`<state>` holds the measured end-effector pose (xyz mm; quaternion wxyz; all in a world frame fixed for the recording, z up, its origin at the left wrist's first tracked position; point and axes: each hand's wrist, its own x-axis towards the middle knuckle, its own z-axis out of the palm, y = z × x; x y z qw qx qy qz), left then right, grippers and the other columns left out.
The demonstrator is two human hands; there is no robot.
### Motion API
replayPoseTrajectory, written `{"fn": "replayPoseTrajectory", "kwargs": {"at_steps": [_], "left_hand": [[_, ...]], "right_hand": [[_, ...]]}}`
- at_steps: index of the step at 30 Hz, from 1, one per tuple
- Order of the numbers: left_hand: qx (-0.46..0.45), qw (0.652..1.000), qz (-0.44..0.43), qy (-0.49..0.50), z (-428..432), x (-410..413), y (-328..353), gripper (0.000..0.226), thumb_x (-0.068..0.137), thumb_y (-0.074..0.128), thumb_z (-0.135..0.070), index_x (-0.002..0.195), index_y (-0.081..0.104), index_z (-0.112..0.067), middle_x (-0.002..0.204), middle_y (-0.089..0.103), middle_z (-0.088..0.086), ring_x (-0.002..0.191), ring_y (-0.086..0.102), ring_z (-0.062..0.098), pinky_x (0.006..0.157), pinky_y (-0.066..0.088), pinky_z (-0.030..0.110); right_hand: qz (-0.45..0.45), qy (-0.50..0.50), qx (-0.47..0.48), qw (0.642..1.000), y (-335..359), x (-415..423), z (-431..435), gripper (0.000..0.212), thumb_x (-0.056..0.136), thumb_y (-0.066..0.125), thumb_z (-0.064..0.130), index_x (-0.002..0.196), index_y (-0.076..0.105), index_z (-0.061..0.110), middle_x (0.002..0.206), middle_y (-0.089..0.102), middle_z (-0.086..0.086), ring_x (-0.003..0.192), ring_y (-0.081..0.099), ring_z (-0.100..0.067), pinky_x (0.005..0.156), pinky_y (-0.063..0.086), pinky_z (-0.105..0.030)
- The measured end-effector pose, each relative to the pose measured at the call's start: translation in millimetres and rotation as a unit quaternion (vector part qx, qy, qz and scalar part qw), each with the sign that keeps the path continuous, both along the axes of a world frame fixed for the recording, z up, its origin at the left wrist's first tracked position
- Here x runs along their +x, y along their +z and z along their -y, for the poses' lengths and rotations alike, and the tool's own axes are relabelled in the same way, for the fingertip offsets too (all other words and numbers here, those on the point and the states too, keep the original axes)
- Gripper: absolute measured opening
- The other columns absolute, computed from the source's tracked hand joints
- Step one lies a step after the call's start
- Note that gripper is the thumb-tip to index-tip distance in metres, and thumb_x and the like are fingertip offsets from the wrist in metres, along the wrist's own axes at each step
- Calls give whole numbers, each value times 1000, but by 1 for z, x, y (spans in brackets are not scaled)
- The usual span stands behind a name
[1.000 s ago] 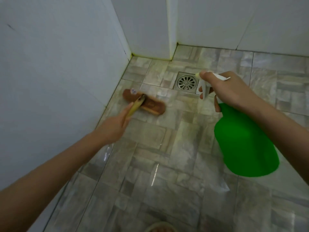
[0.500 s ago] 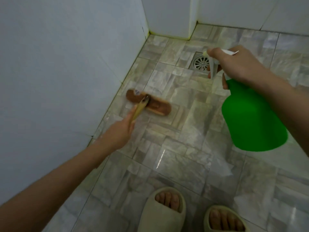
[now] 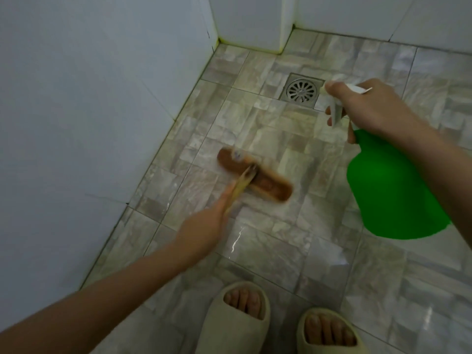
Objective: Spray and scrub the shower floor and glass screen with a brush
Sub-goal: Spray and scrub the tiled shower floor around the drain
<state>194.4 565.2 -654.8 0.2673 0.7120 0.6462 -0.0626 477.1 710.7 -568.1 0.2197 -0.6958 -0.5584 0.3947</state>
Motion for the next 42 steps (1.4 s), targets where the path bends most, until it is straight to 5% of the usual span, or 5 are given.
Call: {"fn": "replayPoseTrajectory", "kwargs": {"at_steps": [5, 11, 20, 26, 42], "left_hand": [[10, 999, 27, 22, -55, 44, -5, 62, 102, 31, -27, 149, -9, -36, 59, 47, 1, 47, 45, 14, 47, 36, 30], [-119, 993, 2, 21, 60, 47, 1, 78, 101, 30, -28, 122, -39, -57, 66, 49, -3, 55, 49, 12, 58, 44, 31], [19, 999, 35, 26, -101, 112, -16, 64, 102, 31, -24, 150, -11, -32, 62, 49, 3, 51, 48, 16, 47, 33, 29], [-33, 998, 49, 20, -25, 108, -14, 70, 101, 33, -22, 144, -19, -42, 65, 53, 3, 53, 52, 18, 50, 43, 34], [-5, 998, 53, 17, -80, 135, -15, 68, 100, 31, -19, 147, -15, -38, 65, 50, 4, 55, 50, 19, 50, 38, 32]], "right_hand": [[-3, -17, -2, 1000, 3, 9, -5, 61, 92, 47, 56, 101, 69, 0, 85, 76, -10, 32, 58, -18, 52, 47, -27], [22, -30, -6, 999, 3, 39, 3, 65, 89, 48, 62, 106, 66, 2, 84, 76, -5, 32, 58, -18, 57, 47, -30], [-1, -69, -8, 998, 10, 46, 2, 61, 92, 51, 56, 102, 68, -1, 86, 76, -8, 31, 56, -18, 50, 48, -27], [10, -49, -21, 999, 7, 52, 4, 60, 92, 48, 59, 96, 69, 3, 82, 76, -6, 33, 58, -20, 57, 48, -30], [24, -78, -31, 996, 11, 68, 9, 58, 94, 49, 56, 89, 71, 2, 84, 76, -10, 38, 60, -25, 56, 52, -32]]}}
